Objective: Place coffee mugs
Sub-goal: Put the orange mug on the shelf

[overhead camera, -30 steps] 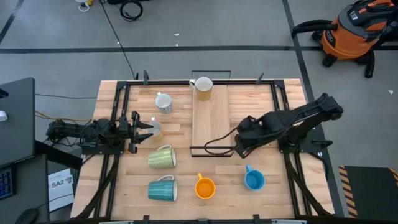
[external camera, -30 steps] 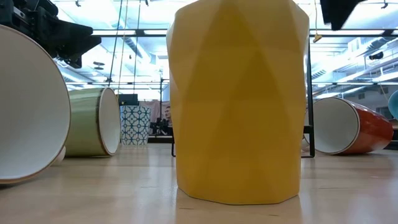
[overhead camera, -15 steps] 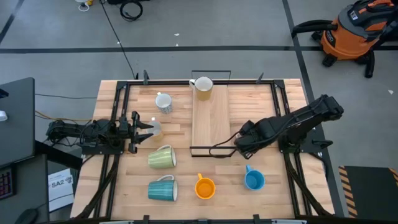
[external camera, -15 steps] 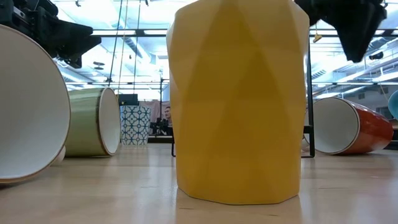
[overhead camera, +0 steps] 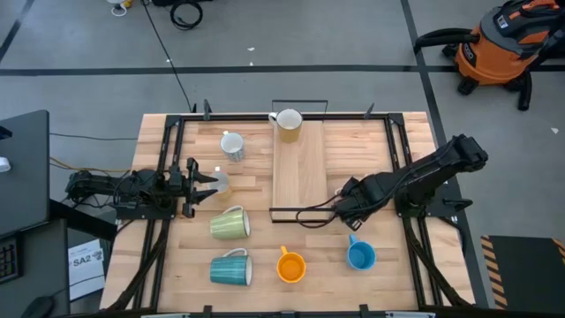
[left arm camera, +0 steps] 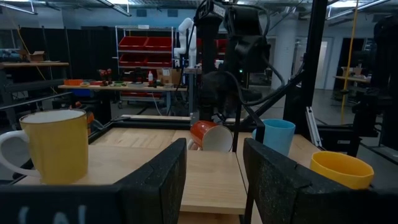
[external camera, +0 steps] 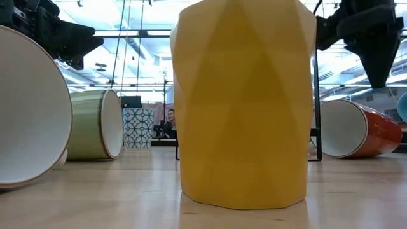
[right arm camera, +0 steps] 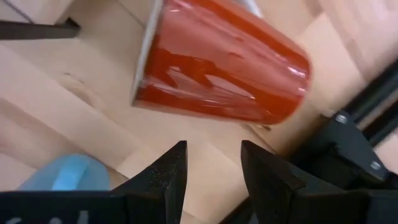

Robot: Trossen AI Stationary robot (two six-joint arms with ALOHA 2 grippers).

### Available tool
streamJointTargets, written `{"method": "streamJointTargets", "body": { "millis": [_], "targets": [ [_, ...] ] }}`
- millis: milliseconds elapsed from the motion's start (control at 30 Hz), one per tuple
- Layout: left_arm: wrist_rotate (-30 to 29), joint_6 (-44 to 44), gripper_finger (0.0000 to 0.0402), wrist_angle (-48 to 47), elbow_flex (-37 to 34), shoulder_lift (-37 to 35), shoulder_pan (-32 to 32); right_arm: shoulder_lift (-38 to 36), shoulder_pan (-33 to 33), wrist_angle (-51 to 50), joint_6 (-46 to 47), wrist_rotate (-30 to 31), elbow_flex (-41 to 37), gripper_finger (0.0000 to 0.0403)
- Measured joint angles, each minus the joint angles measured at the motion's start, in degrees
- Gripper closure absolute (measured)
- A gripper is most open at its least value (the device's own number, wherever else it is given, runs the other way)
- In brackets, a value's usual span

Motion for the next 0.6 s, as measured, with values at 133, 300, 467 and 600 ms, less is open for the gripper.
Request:
{"method": "streamJointTargets", "body": {
  "millis": [133, 300, 467, 600],
  "targets": [
    [0.0, 0.0, 0.0235, 0.0, 0.0, 0.0, 0.0, 0.0, 0.0, 3.1, -1.3, 0.1, -2.2, 0.0247],
    [0.0, 0.0, 0.0235, 0.0, 0.0, 0.0, 0.0, 0.0, -0.1, 4.8, -1.1, 0.1, -5.4, 0.0247],
    [0.0, 0.0, 0.0235, 0.0, 0.0, 0.0, 0.0, 0.0, -0.9, 7.7, -1.0, 0.1, -8.3, 0.0247],
    [0.0, -0.1, 0.0235, 0.0, 0.0, 0.0, 0.0, 0.0, -2.3, 8.6, -0.9, 1.6, -9.7, 0.0247]
  ]
}}
